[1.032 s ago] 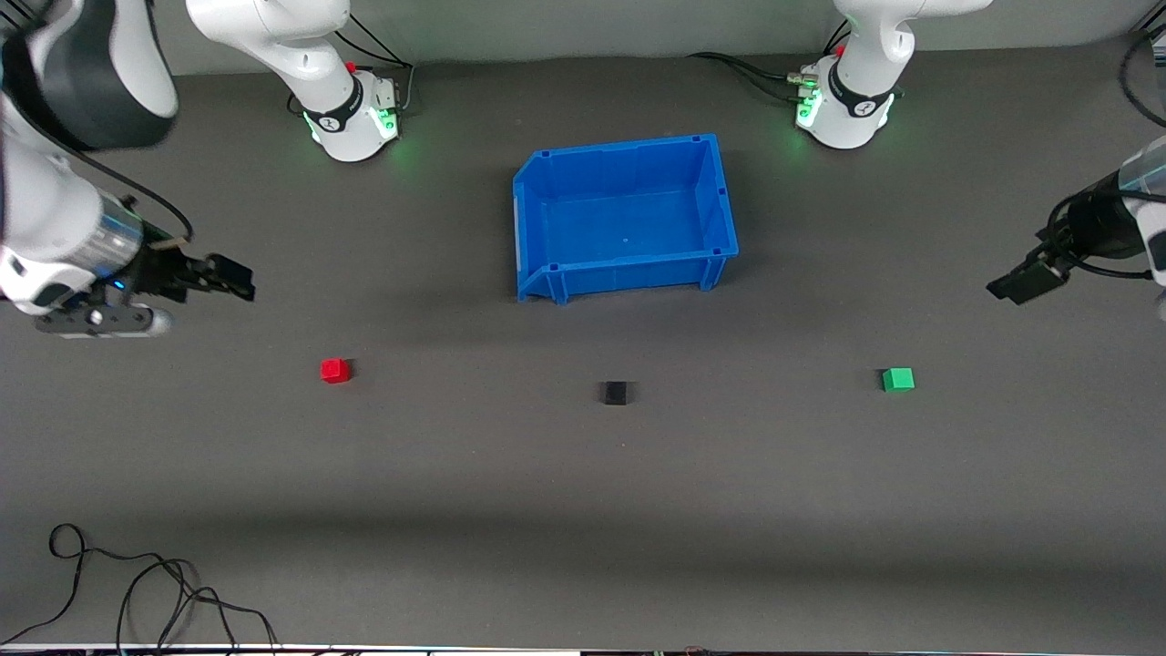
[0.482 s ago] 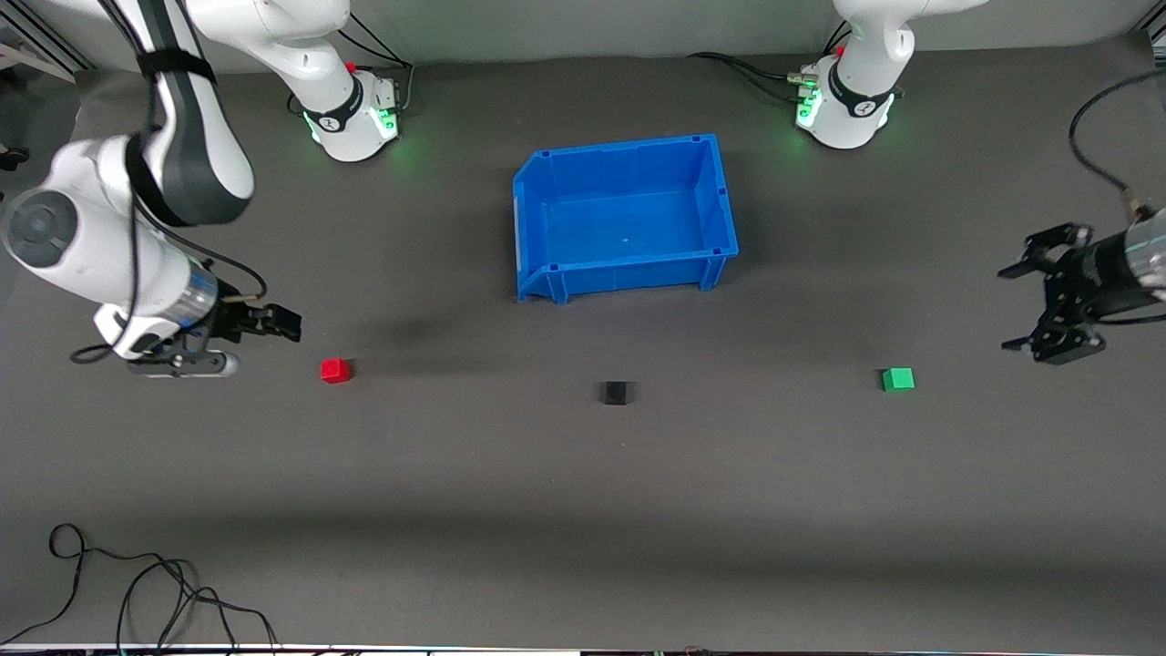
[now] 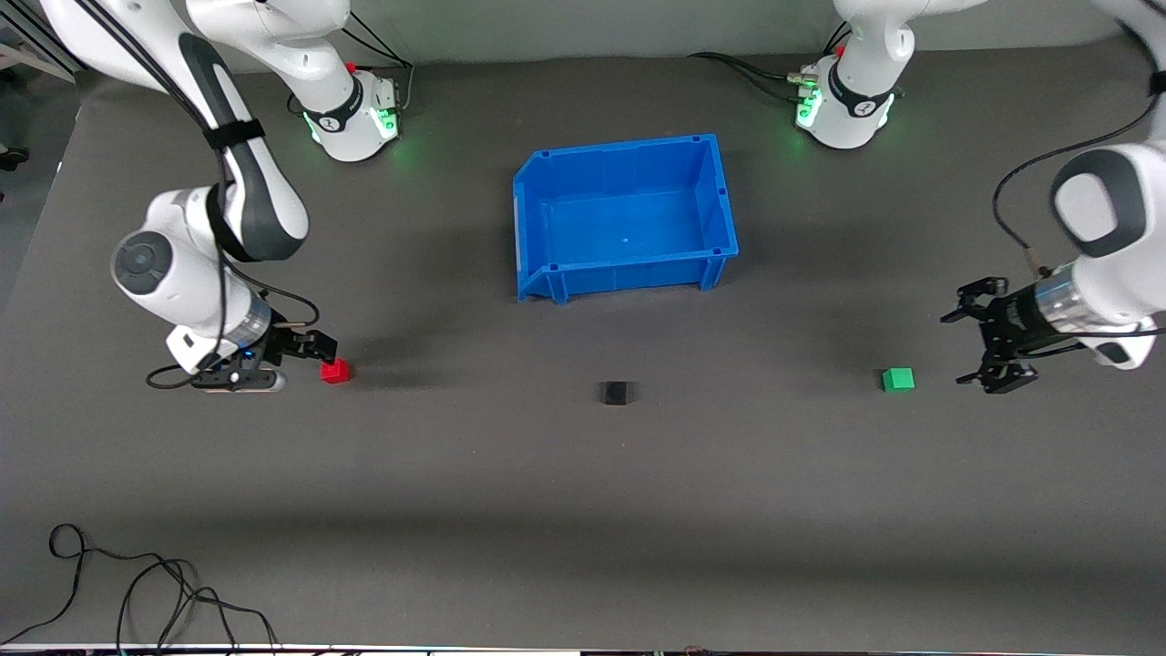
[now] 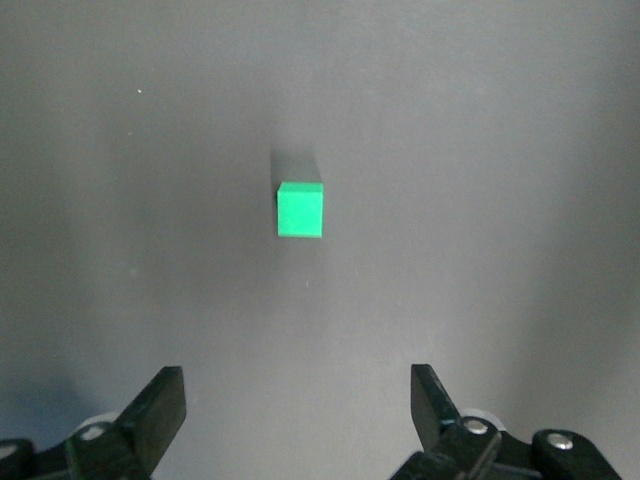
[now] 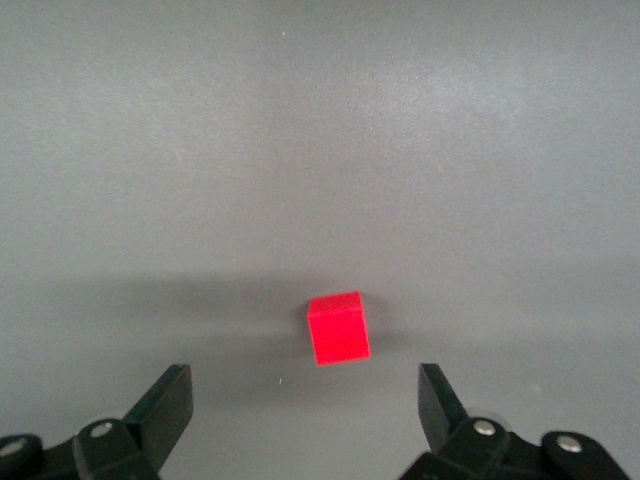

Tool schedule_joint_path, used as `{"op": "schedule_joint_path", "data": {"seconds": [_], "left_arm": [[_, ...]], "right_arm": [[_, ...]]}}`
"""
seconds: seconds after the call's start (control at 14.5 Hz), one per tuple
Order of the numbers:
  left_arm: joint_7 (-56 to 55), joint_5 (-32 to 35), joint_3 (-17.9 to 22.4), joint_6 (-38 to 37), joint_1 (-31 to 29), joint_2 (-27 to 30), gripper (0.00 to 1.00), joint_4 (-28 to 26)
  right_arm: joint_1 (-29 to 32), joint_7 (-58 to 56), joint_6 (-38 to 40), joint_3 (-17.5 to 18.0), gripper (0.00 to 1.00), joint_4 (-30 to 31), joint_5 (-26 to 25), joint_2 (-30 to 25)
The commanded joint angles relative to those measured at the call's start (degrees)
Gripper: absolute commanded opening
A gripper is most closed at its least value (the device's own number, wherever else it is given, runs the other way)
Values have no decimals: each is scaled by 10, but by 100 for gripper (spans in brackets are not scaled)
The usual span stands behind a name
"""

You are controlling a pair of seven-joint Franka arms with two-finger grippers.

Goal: Attach green and red cubes to black cube
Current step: 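Lower the right gripper to the red cube while the left gripper reaches the green cube, then close the right gripper on the red cube while the left gripper grasps green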

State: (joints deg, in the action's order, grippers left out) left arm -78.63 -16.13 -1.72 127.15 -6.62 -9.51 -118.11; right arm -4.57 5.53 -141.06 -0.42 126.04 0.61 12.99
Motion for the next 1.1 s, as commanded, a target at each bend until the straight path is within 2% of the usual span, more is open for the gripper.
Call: {"op": "schedule_joint_path", "data": {"seconds": [0.0,0.34,0.76,1.03], "left_arm": [[-2,-8,-4,55,-3,-36,100,-13],[39,-15,-5,143,-4,-98,100,-32],[142,-101,-5,198,-5,-128,100,-60],[146,-106,-4,222,-6,-148,100,-63]], "right_arm": [[-4,-6,-56,-7,100,2,-9,40],[-2,-7,-129,-8,100,12,-9,93],[-2,-7,-174,-12,98,25,-9,117],[-2,-6,-182,-12,89,27,-9,123]]}}
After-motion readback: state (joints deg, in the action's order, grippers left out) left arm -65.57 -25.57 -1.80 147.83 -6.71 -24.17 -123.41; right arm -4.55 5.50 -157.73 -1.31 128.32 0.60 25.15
